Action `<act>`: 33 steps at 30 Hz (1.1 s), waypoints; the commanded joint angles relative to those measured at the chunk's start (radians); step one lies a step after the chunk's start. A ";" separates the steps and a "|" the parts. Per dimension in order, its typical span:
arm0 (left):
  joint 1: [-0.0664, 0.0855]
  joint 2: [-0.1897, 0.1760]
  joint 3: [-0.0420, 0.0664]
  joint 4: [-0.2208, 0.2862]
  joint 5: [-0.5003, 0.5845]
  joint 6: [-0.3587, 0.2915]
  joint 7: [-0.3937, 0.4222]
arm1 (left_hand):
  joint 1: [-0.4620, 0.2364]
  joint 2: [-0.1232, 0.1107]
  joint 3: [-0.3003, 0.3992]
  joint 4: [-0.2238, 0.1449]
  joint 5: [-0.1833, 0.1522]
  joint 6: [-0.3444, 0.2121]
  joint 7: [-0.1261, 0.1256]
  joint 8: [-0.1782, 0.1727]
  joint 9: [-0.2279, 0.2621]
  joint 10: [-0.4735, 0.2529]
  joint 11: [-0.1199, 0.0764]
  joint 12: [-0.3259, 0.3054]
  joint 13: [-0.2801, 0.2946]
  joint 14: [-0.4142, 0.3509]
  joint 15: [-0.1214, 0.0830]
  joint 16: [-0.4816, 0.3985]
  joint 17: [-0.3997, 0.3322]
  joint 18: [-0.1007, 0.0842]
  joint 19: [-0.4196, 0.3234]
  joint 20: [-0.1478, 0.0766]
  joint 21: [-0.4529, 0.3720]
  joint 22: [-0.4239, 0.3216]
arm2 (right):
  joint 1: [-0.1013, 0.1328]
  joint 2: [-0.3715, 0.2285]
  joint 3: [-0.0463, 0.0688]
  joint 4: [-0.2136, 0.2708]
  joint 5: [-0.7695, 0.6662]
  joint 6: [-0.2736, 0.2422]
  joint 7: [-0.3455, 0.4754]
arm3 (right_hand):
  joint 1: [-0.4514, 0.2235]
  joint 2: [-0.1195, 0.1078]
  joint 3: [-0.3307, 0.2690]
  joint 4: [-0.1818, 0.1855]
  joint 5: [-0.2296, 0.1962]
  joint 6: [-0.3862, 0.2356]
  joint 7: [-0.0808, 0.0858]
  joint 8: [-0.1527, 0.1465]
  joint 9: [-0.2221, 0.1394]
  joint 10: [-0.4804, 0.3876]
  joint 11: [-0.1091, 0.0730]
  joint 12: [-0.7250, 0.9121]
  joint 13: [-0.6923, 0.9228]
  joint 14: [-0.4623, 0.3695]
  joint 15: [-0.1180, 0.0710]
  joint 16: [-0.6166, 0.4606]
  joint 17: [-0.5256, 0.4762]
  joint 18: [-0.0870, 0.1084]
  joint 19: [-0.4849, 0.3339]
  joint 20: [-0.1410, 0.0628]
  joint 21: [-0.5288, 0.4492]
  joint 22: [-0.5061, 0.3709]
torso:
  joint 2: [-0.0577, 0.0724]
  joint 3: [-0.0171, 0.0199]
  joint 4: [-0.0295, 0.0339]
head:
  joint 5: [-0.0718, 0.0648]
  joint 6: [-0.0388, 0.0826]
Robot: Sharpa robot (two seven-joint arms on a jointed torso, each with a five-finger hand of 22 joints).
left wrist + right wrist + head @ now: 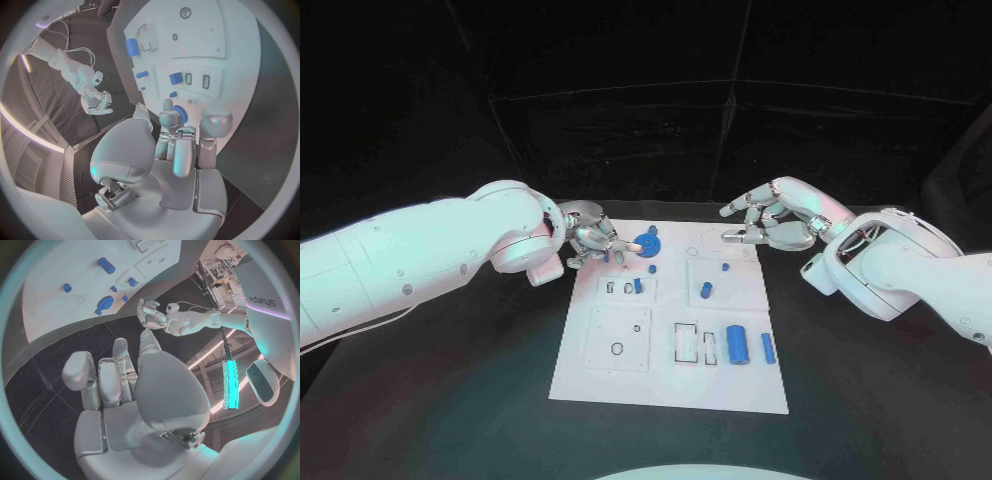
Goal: Assemble the parts on the task board
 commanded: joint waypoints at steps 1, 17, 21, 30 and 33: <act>0.005 0.020 0.000 -0.016 -0.106 0.074 -0.132 | -0.014 0.005 -0.020 0.001 -0.005 -0.010 -0.006 0.030 0.021 0.009 -0.002 0.027 0.030 0.103 -0.009 0.011 0.259 -0.022 0.013 -0.005 0.035 0.048 | 0.003 0.002 0.000 -0.006 0.037 0.011 0.008 | 0.011 0.000 -0.006 0.000 0.004 0.003 -0.002 0.007 0.001 0.003 -0.004 -0.002 -0.002 0.013 -0.001 -0.007 -0.004 0.020 -0.009 0.002 -0.008 -0.005 | -0.001 0.0000 0.0006 | 0.001 -0.004; 0.033 0.132 -0.066 -0.098 -0.117 0.150 -0.182 | 0.002 0.040 -0.049 -0.001 -0.003 -0.049 -0.012 0.106 0.075 0.017 -0.008 0.068 0.078 0.104 -0.014 0.014 0.263 -0.037 0.043 -0.011 0.104 0.147 | 0.004 0.022 0.000 -0.034 0.039 0.014 -0.016 | 0.009 -0.001 -0.015 0.002 0.008 0.004 -0.003 0.009 0.001 0.000 -0.005 -0.008 -0.011 0.010 -0.002 -0.021 -0.018 0.023 -0.019 0.001 -0.021 -0.026 | 0.003 -0.0023 -0.0027 | 0.011 -0.014; 0.033 0.149 -0.074 -0.107 -0.117 0.158 -0.178 | 0.014 0.046 -0.045 -0.003 -0.003 -0.057 -0.011 0.114 0.082 0.010 -0.007 0.063 0.071 0.104 -0.013 0.014 0.263 -0.035 0.039 -0.010 0.100 0.141 | 0.004 0.024 0.000 -0.037 0.039 0.008 -0.018 | 0.009 0.002 -0.023 0.003 0.025 0.002 -0.003 0.010 0.000 -0.005 -0.005 -0.016 -0.022 0.010 -0.002 -0.029 -0.025 0.026 -0.024 0.001 -0.030 -0.040 | 0.004 -0.0030 -0.0022 | 0.009 -0.015; 0.033 0.171 -0.079 -0.113 -0.117 0.155 -0.170 | 0.015 0.046 -0.045 -0.003 -0.003 -0.059 -0.011 0.116 0.083 0.010 -0.007 0.063 0.071 0.104 -0.013 0.014 0.263 -0.035 0.039 -0.010 0.099 0.140 | 0.004 0.033 0.000 -0.046 0.041 0.001 -0.020 | 0.010 0.003 -0.028 0.004 0.034 0.000 -0.002 0.010 0.000 -0.015 -0.005 -0.032 -0.039 0.009 -0.002 -0.036 -0.030 0.028 -0.031 0.000 -0.040 -0.055 | 0.004 -0.0026 -0.0012 | 0.007 -0.016; 0.033 0.175 -0.079 -0.114 -0.117 0.160 -0.170 | 0.015 0.045 -0.045 -0.003 -0.003 -0.059 -0.011 0.117 0.083 0.010 -0.007 0.064 0.072 0.104 -0.013 0.014 0.263 -0.035 0.039 -0.010 0.100 0.141 | 0.004 0.035 0.000 -0.049 0.042 0.000 -0.020 | 0.010 0.003 -0.028 0.004 0.035 0.000 -0.002 0.011 0.000 -0.016 -0.005 -0.033 -0.040 0.009 -0.002 -0.036 -0.030 0.029 -0.032 0.000 -0.041 -0.057 | 0.004 -0.0034 -0.0003 | 0.006 -0.017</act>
